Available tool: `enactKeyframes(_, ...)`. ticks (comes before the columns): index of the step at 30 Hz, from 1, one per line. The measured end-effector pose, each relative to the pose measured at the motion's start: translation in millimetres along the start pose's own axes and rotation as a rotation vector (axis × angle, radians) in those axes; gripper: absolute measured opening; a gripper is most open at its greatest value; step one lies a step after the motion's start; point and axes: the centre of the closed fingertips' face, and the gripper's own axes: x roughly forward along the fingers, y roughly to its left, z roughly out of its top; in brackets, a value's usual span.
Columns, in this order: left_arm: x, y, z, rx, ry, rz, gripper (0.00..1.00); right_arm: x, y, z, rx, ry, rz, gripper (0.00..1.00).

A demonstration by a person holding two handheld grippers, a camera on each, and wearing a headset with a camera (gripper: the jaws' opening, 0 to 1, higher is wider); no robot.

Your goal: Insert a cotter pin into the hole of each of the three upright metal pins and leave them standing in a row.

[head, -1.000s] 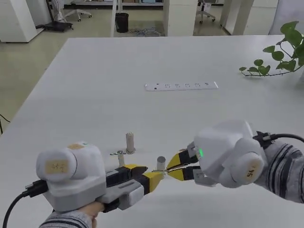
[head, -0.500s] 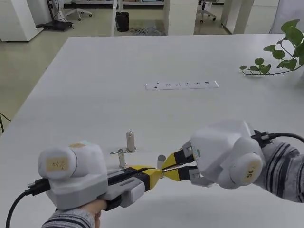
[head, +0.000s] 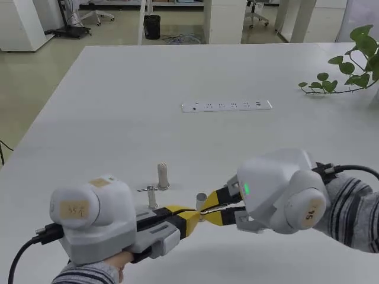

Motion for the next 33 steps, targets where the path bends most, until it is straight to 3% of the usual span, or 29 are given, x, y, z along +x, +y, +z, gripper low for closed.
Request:
enactKeyframes(3,0.0,-2.2,1.4,0.063,0.009,0.000,0.00,0.3,1.1,1.0,0.106,-0.029,0.014,0.00)
enactKeyframes(9,-1.3,-2.1,0.1,0.156,0.030,-0.007,0.00,-1.7,1.6,-2.5,0.240,-0.063,0.028,0.03)
enactKeyframes(14,-2.5,-8.4,1.6,0.222,0.026,-0.052,0.00,-3.4,4.1,-6.9,0.362,-0.103,0.054,0.06)
enactKeyframes(20,-3.7,-18.9,2.7,0.275,0.028,-0.106,0.00,-1.9,11.2,-7.1,0.454,-0.152,0.098,0.06)
enactKeyframes(24,-3.7,-24.8,6.3,0.260,0.007,-0.139,0.00,-0.4,14.9,-6.5,0.460,-0.157,0.109,0.02)
enactKeyframes(33,-5.8,-23.4,-0.4,0.269,0.033,-0.139,0.00,-2.4,19.7,-3.7,0.392,-0.135,0.114,0.00)
